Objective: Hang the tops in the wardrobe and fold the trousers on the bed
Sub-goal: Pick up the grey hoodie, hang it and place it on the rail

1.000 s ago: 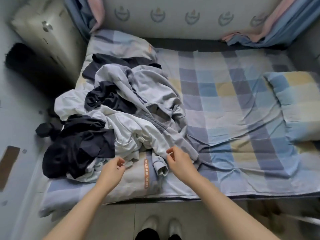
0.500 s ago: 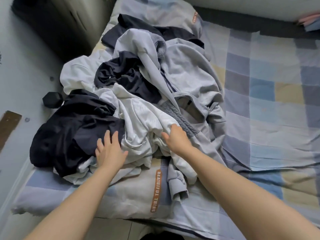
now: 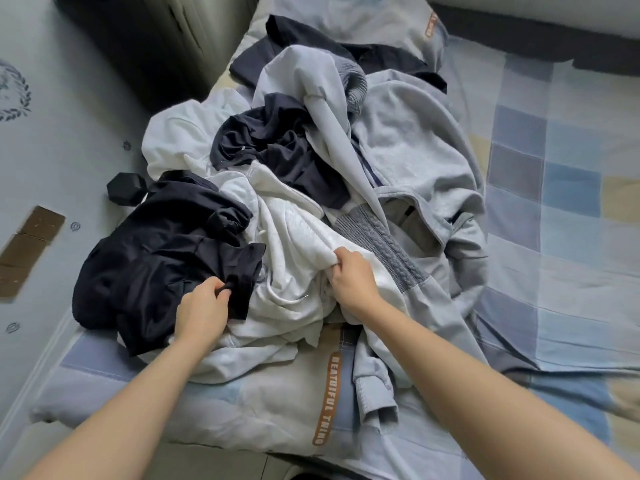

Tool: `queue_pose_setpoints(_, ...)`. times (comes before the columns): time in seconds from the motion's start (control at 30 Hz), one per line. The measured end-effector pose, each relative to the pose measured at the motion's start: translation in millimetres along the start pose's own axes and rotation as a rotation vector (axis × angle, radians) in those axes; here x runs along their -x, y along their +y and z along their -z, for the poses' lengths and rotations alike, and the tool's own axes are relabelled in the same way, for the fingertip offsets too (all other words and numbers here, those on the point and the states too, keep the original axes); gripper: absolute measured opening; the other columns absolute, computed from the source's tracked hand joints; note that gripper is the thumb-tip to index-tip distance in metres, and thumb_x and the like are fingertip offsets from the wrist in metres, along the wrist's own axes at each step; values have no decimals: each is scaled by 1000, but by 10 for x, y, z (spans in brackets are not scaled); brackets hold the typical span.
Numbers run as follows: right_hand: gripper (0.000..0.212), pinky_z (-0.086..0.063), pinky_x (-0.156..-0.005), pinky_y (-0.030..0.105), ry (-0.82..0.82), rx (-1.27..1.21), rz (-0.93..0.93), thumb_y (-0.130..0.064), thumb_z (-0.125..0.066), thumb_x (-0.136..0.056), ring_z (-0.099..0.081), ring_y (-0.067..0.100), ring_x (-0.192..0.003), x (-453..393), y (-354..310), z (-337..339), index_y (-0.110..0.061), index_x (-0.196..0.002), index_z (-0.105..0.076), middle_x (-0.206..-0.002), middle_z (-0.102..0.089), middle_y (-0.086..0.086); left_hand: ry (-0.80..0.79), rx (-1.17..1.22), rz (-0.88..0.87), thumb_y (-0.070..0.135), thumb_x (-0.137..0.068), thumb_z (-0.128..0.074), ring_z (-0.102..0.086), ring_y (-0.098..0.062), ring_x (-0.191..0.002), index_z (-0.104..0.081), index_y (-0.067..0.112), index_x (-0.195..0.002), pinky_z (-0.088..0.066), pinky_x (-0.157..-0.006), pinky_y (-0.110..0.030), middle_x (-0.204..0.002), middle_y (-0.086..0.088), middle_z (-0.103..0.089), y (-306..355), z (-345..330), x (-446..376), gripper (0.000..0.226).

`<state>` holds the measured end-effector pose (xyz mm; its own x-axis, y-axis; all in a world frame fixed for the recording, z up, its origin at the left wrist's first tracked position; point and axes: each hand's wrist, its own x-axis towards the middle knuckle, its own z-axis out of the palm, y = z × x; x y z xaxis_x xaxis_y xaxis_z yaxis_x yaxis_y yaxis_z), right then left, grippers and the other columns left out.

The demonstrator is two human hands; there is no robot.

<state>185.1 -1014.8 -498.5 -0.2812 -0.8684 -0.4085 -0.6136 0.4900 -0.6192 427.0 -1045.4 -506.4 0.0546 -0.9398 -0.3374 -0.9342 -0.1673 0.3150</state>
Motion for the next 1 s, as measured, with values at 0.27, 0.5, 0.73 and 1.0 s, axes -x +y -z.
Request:
queue_pose_setpoints(0.27,30,-41,-56,26,204,-1187,-353,2,-39,-84,-52,14,-61,608,-314,913,-14,-63,-54,-54,-57,-4,62,388,44,28,-96,-55,-55,-16,-68,-59,20,-69,-41,-62,-29,-65,-1,-60,325,470,498,28)
queue_pose_setpoints(0.5,53,-53,-50,21,220,-1496,-305,-3,-39,-88,-68,14,-55,1197,-872,2055,-14,-48,-71,-60,-69,4,-193,272,-16,13,-94,-55,-52,-25,-67,-54,6,-77,-36,-58,-33,-71,-10,-59,949,855,832,19)
queue_pose_setpoints(0.73,44,-51,-55,21,374,-1489,2,-4,-41,-89,-63,14,-60,2016,-1421,3231,-14,-54,-66,-60,-63,4,-492,194,45,46,-86,-69,-56,-25,-67,-50,10,-66,-34,-53,-34,-67,-5,-52,1546,1400,1158,45)
queue_pose_setpoints(1.0,40,-48,-69,31,389,-1454,233,-8,-40,-91,-60,22,-72,2909,-1964,4110,-9,-60,-65,-67,-62,9,-349,352,-589,20,-57,-88,-7,-23,-150,3,33,-155,-19,-118,-54,-163,0,-2,2471,2015,1665,134)
